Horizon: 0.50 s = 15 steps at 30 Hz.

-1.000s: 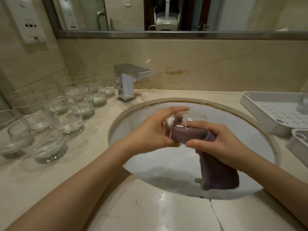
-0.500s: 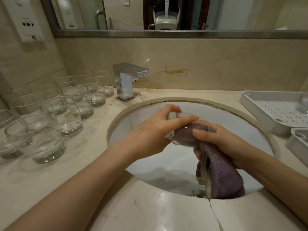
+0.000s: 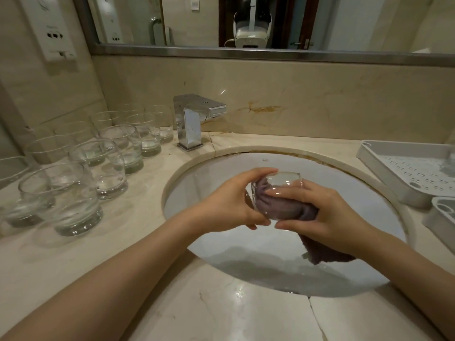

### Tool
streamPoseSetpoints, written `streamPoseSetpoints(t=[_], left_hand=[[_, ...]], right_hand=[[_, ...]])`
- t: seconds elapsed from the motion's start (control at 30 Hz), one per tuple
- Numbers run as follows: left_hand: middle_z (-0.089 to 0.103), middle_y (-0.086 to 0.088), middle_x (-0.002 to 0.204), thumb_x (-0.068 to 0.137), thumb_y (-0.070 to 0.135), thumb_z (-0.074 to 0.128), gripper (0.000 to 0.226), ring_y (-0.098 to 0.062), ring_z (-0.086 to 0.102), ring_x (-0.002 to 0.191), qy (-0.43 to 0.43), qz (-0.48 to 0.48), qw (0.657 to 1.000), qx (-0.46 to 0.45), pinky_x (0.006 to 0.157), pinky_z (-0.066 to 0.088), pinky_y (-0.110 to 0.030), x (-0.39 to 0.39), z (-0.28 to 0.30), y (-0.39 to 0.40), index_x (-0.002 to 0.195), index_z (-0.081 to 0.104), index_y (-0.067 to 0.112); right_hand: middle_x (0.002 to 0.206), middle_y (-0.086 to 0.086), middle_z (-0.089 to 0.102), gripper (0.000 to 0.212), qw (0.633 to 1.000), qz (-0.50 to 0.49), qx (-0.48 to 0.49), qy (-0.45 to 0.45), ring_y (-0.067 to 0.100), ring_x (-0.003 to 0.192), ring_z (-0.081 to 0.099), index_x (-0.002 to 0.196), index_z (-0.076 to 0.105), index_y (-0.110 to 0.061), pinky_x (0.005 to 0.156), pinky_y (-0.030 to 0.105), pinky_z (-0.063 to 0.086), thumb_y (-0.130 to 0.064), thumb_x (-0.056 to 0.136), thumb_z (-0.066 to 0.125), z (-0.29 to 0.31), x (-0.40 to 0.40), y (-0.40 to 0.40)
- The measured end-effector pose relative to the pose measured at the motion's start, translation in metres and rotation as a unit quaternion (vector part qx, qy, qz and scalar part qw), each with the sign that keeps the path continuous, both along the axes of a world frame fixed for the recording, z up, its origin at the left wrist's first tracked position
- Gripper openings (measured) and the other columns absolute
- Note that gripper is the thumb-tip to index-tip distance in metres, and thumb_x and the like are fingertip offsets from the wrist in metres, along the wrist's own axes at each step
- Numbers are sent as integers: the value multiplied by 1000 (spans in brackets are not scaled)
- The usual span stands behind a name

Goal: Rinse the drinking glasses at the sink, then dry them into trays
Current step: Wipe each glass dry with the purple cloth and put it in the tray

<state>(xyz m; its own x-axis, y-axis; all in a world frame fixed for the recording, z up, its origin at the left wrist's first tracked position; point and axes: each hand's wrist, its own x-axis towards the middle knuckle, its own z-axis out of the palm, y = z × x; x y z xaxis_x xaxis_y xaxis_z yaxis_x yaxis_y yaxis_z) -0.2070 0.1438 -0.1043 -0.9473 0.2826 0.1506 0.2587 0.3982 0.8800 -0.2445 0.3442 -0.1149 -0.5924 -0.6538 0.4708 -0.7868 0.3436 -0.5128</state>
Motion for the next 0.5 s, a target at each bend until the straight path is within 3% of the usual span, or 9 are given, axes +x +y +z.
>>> streamPoseSetpoints(t=[0.07, 0.13, 0.2, 0.23, 0.3, 0.37, 0.43, 0.5], left_hand=[[43, 1, 122, 76, 2, 76, 84, -24, 59, 104, 105, 26, 988, -114, 84, 54, -30, -1, -4, 0, 144, 36, 31], [41, -3, 126, 78, 4, 74, 84, -21, 53, 110, 222, 35, 947, -231, 84, 48, -29, -1, -5, -1, 147, 33, 30], [44, -9, 129, 76, 3, 75, 85, -24, 54, 103, 298, 33, 909, -288, 73, 44, -28, -3, -3, -5, 147, 35, 28], [46, -12, 128, 74, 2, 77, 86, -24, 54, 99, 324, 30, 899, -293, 70, 43, -25, -3, -3, -6, 146, 37, 27], [47, -10, 126, 71, 3, 80, 85, -16, 50, 100, 335, 25, 906, -257, 73, 38, -12, -2, -1, -7, 143, 42, 27], [45, 1, 124, 71, 6, 81, 83, -9, 47, 110, 276, 17, 944, -179, 85, 40, -8, -3, 2, -8, 140, 43, 32], [50, 6, 125, 68, 4, 83, 85, -10, 52, 113, 181, 5, 979, -92, 94, 47, -18, -3, 7, -9, 137, 44, 36], [52, 7, 127, 68, -5, 80, 85, -18, 63, 103, 52, -12, 998, 13, 84, 57, -31, -1, 14, -10, 136, 48, 35]], right_hand=[[99, -14, 68, 41, 982, -20, -73, -174, 0, 88, 65, 107, 65, -43, 75, 12, 48, -32, 71, 81, 5, 5, -6], [88, -8, 72, 40, 922, 3, -128, -365, 7, 69, 66, 107, 66, -37, 65, 20, 52, -28, 70, 80, 8, 6, -8], [76, 0, 70, 42, 875, 38, -150, -458, 16, 58, 60, 111, 67, -26, 54, 25, 52, -22, 71, 80, 15, 9, -8], [72, 2, 69, 41, 872, 49, -156, -462, 17, 57, 59, 110, 67, -25, 51, 25, 52, -21, 70, 76, 16, 8, -7], [70, 0, 69, 38, 894, 44, -155, -418, 16, 57, 61, 104, 71, -30, 53, 23, 51, -21, 66, 75, 18, 12, -8], [78, -9, 72, 39, 932, 28, -146, -331, 6, 66, 66, 98, 71, -36, 61, 16, 51, -24, 64, 85, 15, 13, -8], [97, -17, 71, 41, 986, 4, -97, -132, -1, 88, 65, 106, 67, -39, 75, 11, 49, -35, 68, 82, 13, 11, -5], [115, -9, 62, 48, 995, -1, 8, 100, 6, 98, 62, 124, 57, -38, 80, 15, 51, -44, 78, 68, 5, 1, 2]])
